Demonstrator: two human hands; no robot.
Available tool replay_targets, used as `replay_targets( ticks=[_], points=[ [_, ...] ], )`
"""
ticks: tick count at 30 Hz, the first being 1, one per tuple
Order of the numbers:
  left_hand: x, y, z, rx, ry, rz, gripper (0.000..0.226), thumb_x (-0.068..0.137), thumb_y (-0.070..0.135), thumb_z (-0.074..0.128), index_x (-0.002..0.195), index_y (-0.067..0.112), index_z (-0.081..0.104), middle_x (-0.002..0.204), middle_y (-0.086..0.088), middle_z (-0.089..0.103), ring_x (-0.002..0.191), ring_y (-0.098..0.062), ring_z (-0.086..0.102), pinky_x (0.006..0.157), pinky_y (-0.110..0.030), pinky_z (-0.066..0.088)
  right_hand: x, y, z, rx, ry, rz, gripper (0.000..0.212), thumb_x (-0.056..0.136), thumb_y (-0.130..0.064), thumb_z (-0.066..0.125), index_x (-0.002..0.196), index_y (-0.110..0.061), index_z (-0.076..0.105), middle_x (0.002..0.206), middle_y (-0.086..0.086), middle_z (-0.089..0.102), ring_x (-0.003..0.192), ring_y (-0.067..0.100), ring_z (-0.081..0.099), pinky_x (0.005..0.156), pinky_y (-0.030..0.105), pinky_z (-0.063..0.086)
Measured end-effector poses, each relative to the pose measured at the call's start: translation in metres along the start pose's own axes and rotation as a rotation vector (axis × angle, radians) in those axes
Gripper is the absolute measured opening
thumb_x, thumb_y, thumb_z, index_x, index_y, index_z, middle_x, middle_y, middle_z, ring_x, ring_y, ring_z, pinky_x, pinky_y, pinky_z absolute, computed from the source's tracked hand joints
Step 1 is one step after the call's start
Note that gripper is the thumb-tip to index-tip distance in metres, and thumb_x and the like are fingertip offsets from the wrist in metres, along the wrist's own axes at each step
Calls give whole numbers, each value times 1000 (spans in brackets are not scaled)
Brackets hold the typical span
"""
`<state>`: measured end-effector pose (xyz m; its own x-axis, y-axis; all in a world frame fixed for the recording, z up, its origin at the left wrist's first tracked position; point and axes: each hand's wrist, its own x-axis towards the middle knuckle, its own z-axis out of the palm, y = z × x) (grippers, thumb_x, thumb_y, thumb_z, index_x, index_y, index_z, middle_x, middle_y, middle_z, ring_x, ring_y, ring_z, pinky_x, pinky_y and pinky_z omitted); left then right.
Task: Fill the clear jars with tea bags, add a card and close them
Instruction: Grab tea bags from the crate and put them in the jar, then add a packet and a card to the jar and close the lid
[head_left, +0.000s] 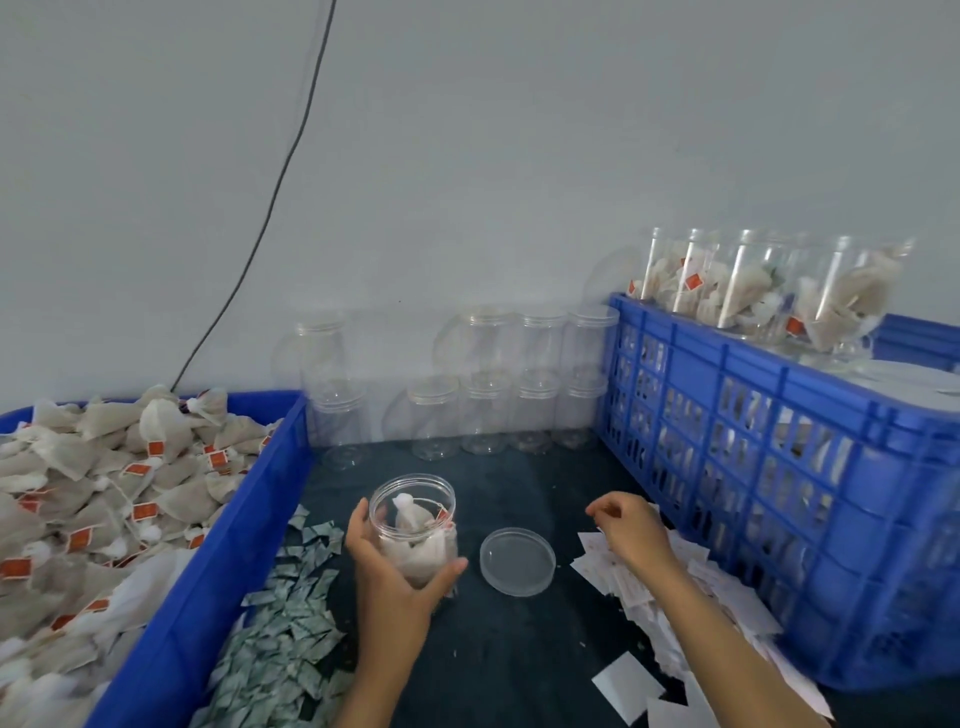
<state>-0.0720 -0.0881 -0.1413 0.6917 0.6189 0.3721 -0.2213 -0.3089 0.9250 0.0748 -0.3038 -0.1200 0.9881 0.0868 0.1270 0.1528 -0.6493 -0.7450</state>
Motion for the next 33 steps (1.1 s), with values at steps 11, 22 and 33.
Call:
replay_targets(
  ticks=[11,22,33],
  points=[
    [-1,-14,-4,-32,-43,-12,99,56,-2,90,132,21,30,132,-5,46,118,-21,50,99,-33,42,23,-2,6,-600,-300,-16,49,86,-43,67,125,-16,52,129,4,46,114,20,53,89,28,45],
    [-2,-16,-3,-55,-40,5,98,56,1,91,130,26,30,131,-2,46,117,-21,50,98,-34,43,31,2,-10,-382,-423,-78,16,91,-19,65,78,-24,58,80,-9,53,73,6,50,68,22,44],
    [-2,-19,-3,-55,-40,-4,102,55,4,92,133,26,31,134,-1,47,119,-21,50,99,-36,43,3,-101,12,378,-72,-339,20,88,-4,65,99,-17,55,90,1,64,83,9,60,60,7,43]
  ],
)
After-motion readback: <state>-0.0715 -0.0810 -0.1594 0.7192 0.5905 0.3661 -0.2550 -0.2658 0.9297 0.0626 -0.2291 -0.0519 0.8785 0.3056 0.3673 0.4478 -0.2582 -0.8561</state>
